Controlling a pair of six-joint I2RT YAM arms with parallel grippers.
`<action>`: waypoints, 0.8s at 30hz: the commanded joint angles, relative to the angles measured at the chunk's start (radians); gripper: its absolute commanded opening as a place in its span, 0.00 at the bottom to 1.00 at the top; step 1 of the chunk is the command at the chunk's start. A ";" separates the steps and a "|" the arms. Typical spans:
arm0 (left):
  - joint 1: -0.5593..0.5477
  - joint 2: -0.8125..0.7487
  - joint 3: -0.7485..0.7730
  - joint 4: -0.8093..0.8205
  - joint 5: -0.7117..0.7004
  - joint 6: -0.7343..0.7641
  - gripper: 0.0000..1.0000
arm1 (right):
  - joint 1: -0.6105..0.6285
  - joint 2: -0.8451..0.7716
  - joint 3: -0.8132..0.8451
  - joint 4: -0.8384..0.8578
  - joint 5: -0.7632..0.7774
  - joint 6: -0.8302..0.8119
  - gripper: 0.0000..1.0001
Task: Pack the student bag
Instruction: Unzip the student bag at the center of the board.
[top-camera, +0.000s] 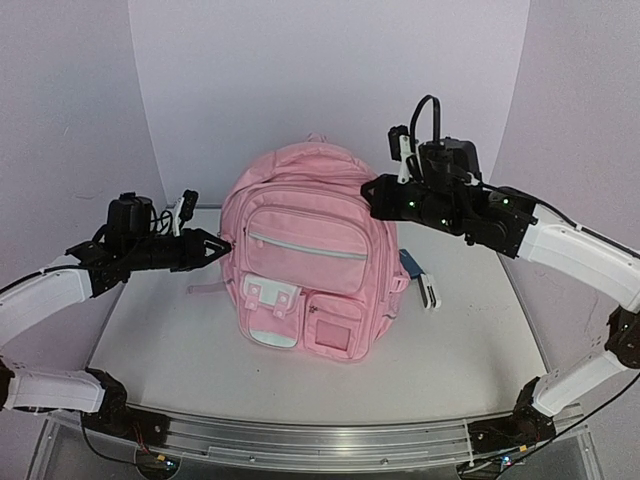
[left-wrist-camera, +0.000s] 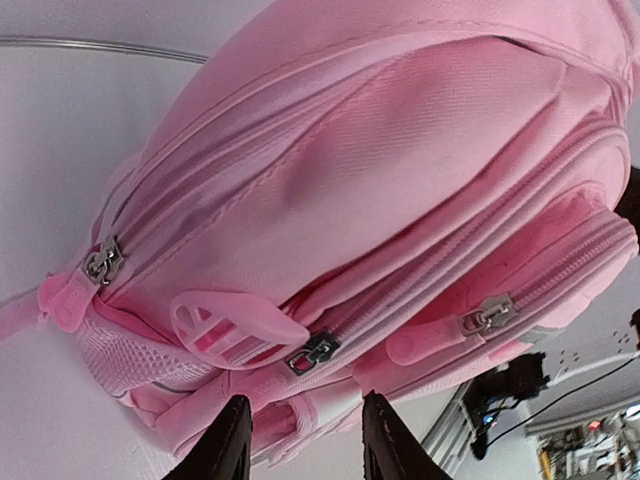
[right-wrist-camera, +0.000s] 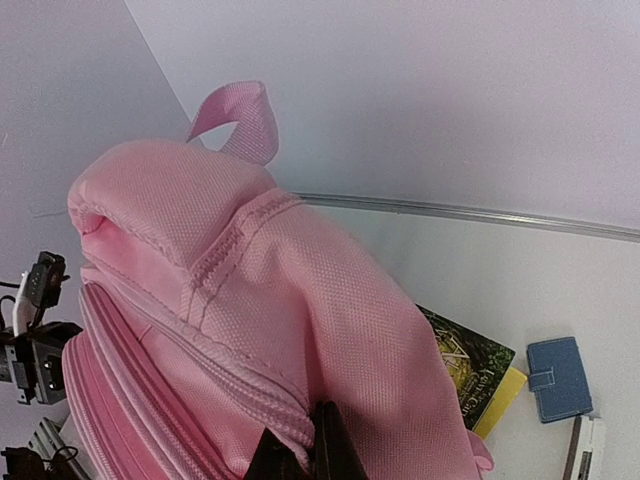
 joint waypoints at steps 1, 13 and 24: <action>0.000 -0.007 -0.115 0.338 -0.037 -0.355 0.41 | -0.003 0.037 0.029 -0.007 -0.022 0.006 0.00; 0.000 0.011 -0.230 0.504 -0.133 -0.630 0.53 | -0.004 0.049 0.048 -0.007 -0.022 0.017 0.00; -0.014 0.052 -0.257 0.524 -0.163 -0.759 0.55 | -0.003 0.059 0.059 -0.007 -0.018 0.014 0.00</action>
